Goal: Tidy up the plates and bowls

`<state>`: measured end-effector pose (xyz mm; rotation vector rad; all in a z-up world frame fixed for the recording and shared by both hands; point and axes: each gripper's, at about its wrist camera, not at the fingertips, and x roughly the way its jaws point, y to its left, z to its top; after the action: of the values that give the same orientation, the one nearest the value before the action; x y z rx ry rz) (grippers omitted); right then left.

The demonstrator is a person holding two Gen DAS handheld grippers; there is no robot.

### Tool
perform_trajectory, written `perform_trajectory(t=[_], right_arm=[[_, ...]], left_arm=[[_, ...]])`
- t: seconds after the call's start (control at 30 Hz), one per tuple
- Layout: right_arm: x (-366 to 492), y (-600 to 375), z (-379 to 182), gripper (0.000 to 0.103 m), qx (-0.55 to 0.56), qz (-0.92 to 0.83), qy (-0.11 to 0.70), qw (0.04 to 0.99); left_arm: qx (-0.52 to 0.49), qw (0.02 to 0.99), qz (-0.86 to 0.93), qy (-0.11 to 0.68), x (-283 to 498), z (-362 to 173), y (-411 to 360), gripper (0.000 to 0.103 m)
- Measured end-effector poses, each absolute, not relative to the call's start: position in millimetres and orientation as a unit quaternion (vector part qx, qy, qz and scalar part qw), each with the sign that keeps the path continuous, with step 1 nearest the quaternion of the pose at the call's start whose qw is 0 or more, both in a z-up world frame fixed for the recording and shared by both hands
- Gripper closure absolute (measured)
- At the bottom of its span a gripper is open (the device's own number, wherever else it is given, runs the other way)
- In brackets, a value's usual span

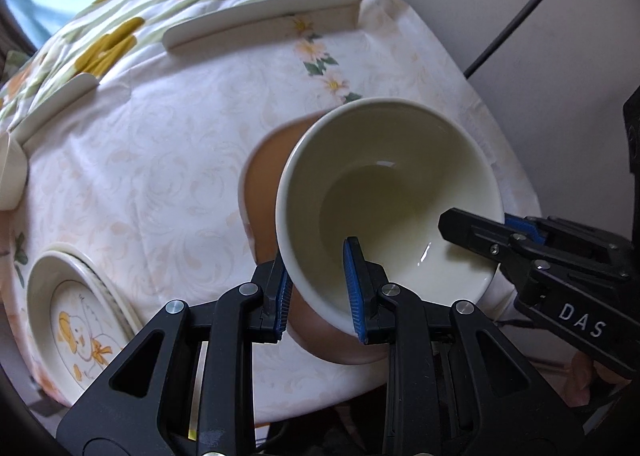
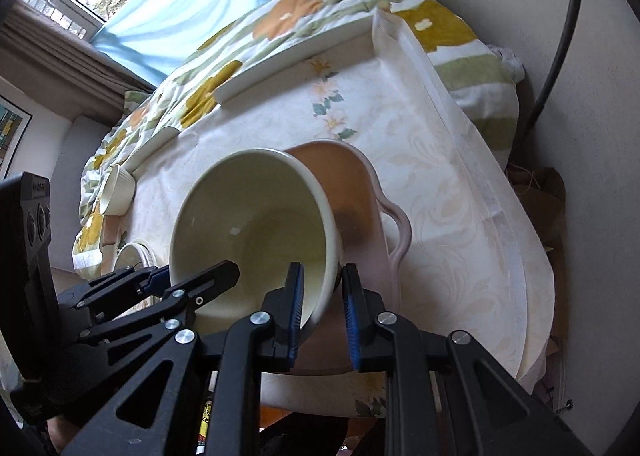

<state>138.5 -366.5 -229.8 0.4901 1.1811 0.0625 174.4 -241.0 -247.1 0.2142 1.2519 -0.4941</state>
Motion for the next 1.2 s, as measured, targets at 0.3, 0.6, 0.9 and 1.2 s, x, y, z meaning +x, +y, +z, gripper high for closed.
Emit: perform_trajectory(t=[0.3, 0.6, 0.9, 1.2], right_arm=[[141.2, -367.8, -248.6, 0.086, 0.232, 0.011, 0.566, 0.791], [142.8, -367.9, -255.1, 0.086, 0.237, 0.002, 0.569, 0.788], [140.7, -366.0, -253.3, 0.086, 0.239, -0.004, 0.569, 0.787], [136.9, -367.3, -243.6, 0.085, 0.236, -0.005, 0.56, 0.794]], left_arm=[[0.141, 0.771, -0.231, 0.576, 179.4, -262.5, -253.8, 0.081], [0.165, 0.77, -0.232, 0.571, 180.5, -267.1, -256.3, 0.081], [0.162, 0.77, -0.232, 0.571, 179.9, -265.2, -255.6, 0.081], [0.169, 0.777, -0.225, 0.562, 178.9, -257.5, -254.4, 0.081]])
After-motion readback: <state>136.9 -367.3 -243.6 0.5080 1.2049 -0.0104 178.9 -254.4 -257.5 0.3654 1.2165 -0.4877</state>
